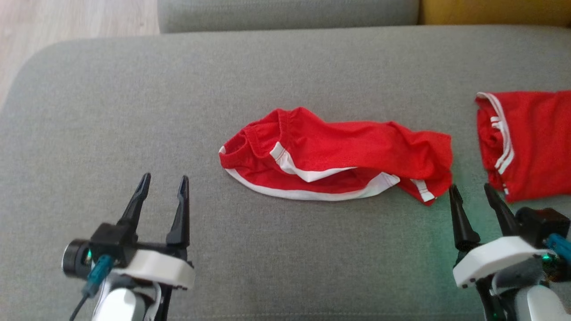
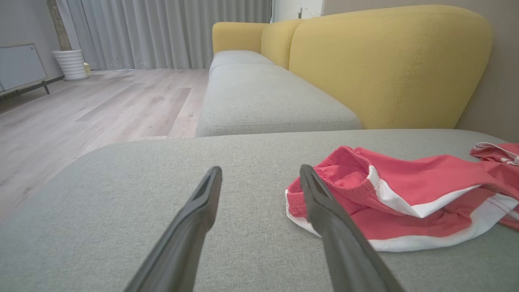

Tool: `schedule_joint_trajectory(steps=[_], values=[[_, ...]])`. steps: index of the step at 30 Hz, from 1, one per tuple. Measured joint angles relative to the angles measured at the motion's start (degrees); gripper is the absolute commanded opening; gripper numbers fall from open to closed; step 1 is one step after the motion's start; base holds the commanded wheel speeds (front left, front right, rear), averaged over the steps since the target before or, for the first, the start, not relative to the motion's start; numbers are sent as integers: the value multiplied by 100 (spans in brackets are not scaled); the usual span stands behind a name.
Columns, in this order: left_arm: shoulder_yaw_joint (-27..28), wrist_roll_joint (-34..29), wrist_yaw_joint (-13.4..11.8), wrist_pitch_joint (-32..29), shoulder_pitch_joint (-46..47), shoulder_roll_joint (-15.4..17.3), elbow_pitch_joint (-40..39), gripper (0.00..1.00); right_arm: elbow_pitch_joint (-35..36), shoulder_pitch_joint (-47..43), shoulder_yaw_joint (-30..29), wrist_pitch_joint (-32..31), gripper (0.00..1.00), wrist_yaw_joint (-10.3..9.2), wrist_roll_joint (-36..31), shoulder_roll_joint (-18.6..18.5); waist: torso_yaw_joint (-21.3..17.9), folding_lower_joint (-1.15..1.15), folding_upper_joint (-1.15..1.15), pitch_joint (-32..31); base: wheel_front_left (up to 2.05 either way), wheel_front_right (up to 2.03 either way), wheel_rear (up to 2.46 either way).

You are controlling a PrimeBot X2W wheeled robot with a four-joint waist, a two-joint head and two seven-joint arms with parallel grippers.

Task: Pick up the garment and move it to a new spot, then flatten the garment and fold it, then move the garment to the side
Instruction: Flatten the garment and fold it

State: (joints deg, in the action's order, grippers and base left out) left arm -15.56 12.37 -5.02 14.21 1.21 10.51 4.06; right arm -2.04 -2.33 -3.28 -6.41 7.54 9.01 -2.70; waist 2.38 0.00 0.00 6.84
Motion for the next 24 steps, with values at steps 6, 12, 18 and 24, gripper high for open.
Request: schedule_joint_trajectory(steps=[6,12,18,24], values=[[-31,0,56,1,366,-9,-7,100,-906,699,-140,1,100,0,1,-77,68,0,0,334,0,0,0],[-34,-1,101,7,536,-24,29,100,-1382,1190,-56,2,0,0,159,-186,134,0,0,604,0,0,0],[-31,-1,125,8,545,-55,79,100,-865,1149,123,78,0,0,491,-288,165,0,0,644,0,0,0],[-18,-12,151,8,591,-81,62,100,227,1090,275,-279,0,0,1042,-320,109,0,0,700,0,0,0]])
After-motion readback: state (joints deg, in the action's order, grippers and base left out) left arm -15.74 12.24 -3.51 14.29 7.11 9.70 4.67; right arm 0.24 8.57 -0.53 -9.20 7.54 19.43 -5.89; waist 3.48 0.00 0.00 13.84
